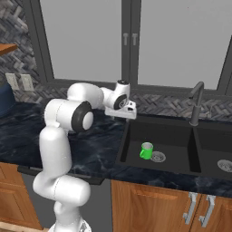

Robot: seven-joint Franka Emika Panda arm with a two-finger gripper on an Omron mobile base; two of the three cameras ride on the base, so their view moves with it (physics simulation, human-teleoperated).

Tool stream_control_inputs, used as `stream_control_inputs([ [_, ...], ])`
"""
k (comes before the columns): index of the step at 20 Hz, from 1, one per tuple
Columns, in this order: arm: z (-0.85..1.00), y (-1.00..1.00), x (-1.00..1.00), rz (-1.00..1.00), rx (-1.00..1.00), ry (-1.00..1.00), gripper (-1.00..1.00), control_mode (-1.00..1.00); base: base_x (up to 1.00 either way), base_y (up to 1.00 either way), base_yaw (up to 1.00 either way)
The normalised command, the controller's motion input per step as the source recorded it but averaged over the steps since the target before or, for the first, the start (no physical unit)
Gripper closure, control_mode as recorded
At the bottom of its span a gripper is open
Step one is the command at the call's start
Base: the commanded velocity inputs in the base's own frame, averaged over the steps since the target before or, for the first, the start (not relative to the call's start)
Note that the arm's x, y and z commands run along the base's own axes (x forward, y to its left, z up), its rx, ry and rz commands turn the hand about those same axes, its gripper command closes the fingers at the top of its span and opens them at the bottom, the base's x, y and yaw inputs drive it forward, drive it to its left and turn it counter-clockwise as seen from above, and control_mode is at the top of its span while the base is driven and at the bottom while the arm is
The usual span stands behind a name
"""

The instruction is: Place the mug in the left basin and the glass cup in the right basin of the sink.

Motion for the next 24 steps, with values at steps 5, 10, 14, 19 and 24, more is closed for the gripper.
stream_control_inputs([
  [5, 0.09, 0.13, 0.00, 0.00, 0.00, 0.00, -1.00, -1.00, 0.00, 0.00, 0.00],
  [10, 0.08, 0.09, 0.00, 0.00, 0.00, 0.00, -1.00, -1.00, 0.00, 0.00, 0.00],
  [14, 0.03, 0.01, 0.00, 0.02, 0.00, 0.00, -1.00, -1.00, 0.00, 0.00, 0.00],
  [19, 0.00, 0.00, 0.00, 0.03, 0.00, 0.00, -1.00, -1.00, 0.00, 0.00, 0.00],
  [24, 0.00, 0.00, 0.00, 0.05, 0.00, 0.00, -1.00, -1.00, 0.00, 0.00, 0.00],
])
